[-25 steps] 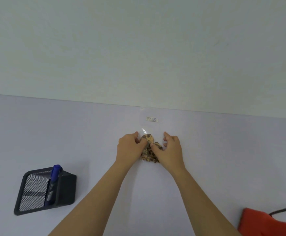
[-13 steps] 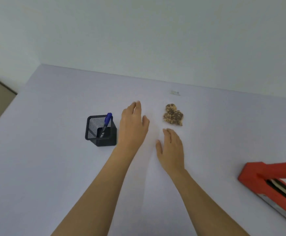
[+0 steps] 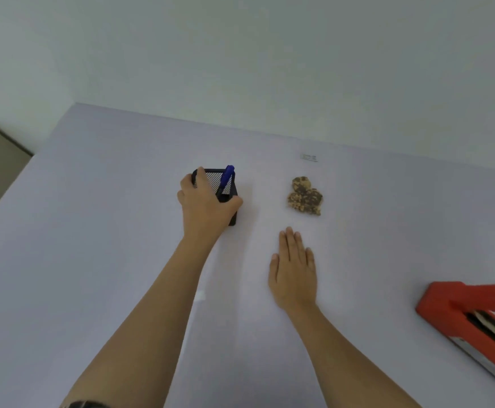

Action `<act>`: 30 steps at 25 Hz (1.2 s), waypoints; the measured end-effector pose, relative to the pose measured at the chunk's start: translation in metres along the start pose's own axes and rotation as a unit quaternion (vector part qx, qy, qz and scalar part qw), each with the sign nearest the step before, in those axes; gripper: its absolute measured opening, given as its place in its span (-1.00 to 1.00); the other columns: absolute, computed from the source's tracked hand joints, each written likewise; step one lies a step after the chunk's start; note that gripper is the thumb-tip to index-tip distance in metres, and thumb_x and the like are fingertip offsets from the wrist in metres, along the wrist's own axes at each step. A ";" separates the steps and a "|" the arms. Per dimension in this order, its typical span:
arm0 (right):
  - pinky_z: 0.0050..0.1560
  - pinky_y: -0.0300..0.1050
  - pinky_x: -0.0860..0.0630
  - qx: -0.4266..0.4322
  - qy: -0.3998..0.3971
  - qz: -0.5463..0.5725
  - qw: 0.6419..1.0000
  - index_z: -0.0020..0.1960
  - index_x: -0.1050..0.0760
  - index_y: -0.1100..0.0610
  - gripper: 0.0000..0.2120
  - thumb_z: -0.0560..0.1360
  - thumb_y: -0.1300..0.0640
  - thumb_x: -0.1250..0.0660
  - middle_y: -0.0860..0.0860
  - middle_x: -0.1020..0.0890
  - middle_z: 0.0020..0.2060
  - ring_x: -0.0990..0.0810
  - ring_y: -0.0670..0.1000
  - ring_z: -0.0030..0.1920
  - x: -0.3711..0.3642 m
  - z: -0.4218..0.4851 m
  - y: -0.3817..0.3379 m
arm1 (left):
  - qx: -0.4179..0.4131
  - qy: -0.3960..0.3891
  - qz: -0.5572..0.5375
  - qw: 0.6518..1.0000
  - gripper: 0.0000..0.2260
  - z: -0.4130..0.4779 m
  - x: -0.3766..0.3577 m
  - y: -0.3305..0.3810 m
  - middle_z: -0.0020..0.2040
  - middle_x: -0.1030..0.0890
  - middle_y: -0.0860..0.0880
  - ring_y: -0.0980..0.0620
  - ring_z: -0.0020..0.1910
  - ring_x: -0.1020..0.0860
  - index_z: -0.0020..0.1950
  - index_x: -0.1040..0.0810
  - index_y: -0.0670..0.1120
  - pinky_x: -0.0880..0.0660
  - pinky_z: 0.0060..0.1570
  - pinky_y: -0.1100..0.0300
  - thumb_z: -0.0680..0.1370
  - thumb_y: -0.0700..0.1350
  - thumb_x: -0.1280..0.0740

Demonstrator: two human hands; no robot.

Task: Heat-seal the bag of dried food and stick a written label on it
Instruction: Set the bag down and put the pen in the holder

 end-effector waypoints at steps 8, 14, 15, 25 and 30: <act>0.45 -0.01 -0.02 0.005 0.022 -0.005 1.000 0.46 -0.19 0.16 -0.49 0.55 0.05 0.05 0.04 -0.27 0.46 -0.19 0.03 0.47 -0.004 0.002 0.005 | -0.068 -0.015 0.022 0.997 -0.33 0.099 -0.073 0.098 0.30 -0.29 -0.22 -0.23 0.21 -0.31 0.36 -0.23 -0.24 -0.30 0.05 0.12 0.36 -0.04 -0.40; 0.40 -0.02 -0.06 0.007 0.034 0.001 0.999 0.45 -0.20 0.15 -0.49 0.53 0.05 0.01 0.03 -0.28 0.46 -0.19 0.00 0.47 -0.004 0.003 0.005 | -0.079 -0.011 0.054 0.995 -0.30 0.129 -0.101 0.118 0.26 -0.33 -0.20 -0.20 0.18 -0.34 0.35 -0.19 -0.24 -0.26 -0.06 0.15 0.34 -0.03 -0.42; 0.40 -0.02 -0.07 0.007 0.036 0.003 0.999 0.45 -0.20 0.15 -0.49 0.53 0.05 0.01 0.03 -0.28 0.45 -0.19 0.01 0.46 -0.004 0.003 0.006 | -0.072 -0.014 0.060 0.996 -0.29 0.131 -0.101 0.120 0.28 -0.31 -0.20 -0.21 0.19 -0.34 0.36 -0.18 -0.24 -0.30 -0.03 0.13 0.34 -0.03 -0.42; 0.41 0.06 -0.04 0.008 0.004 -0.020 1.000 0.47 -0.13 0.19 -0.47 0.54 0.03 0.12 0.08 -0.23 0.48 -0.17 0.08 0.48 -0.002 0.001 0.001 | -0.097 0.006 0.059 0.993 -0.26 0.041 -0.038 0.064 0.53 -0.03 -0.19 -0.24 0.44 -0.14 0.50 -0.08 -0.17 -0.26 0.30 -0.13 0.48 0.12 -0.32; 0.46 0.09 0.02 0.032 -0.047 -0.011 0.998 0.49 -0.01 0.20 -0.39 0.51 -0.01 0.29 0.08 -0.06 0.52 -0.02 0.07 0.51 -0.007 -0.016 -0.009 | -0.134 -0.100 0.099 0.981 -0.60 -0.067 -0.016 -0.058 0.45 -0.25 -0.23 -0.26 0.34 -0.30 0.36 -0.38 -0.21 -0.33 0.26 -0.04 0.53 -0.17 -0.31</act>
Point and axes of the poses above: each hand's wrist, its own z-axis towards the middle knuckle, its own x-axis out of the back of the hand, y = z × x, the point moved 5 cm from there along z, towards the middle knuckle
